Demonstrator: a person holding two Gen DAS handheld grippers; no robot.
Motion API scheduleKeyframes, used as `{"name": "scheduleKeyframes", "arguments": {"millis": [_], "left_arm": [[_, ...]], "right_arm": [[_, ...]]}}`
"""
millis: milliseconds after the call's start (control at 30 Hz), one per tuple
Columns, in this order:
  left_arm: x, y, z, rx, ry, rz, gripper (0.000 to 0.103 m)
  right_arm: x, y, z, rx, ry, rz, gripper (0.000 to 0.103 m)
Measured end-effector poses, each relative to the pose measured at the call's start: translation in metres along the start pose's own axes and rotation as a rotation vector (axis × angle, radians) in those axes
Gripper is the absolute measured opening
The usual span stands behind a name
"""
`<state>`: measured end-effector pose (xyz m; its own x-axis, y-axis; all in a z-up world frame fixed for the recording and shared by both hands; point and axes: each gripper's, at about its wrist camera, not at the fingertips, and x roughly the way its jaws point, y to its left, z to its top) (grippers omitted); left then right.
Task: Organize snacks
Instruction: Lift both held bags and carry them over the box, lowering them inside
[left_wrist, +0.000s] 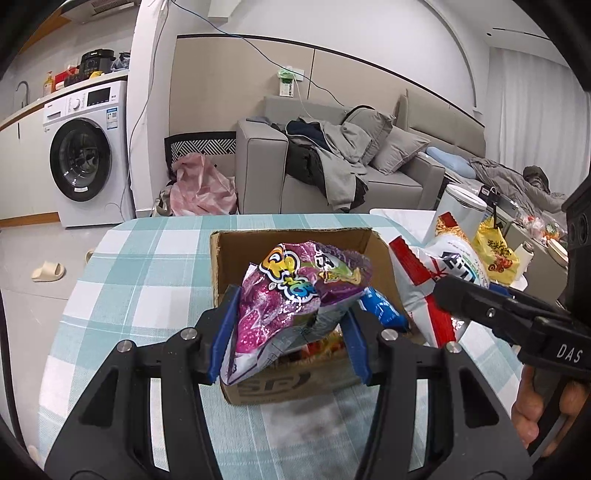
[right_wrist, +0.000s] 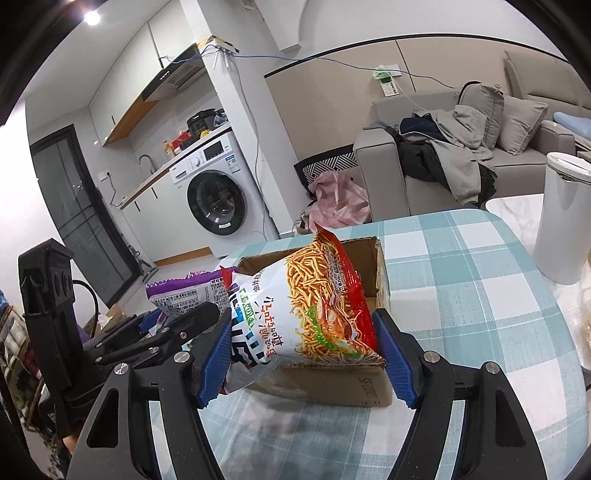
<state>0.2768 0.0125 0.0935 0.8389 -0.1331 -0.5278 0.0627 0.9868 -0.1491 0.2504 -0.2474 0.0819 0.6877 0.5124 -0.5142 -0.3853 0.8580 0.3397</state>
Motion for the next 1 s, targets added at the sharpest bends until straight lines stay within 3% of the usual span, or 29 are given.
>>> {"name": "scheduleKeyframes", "arguments": {"millis": [367,1000], "left_arm": [[0.046,0.015,-0.008,-0.027,0.003,0.032,0.049],[0.074,0.015,-0.02,0.022,0.015,0.068,0.05]], "right_arm": [[0.031,-0.01,0.004,0.052,-0.014,-0.023,0.073],[0.079,-0.011,0.009,0.035,-0.007,-0.072,0.073]]}}
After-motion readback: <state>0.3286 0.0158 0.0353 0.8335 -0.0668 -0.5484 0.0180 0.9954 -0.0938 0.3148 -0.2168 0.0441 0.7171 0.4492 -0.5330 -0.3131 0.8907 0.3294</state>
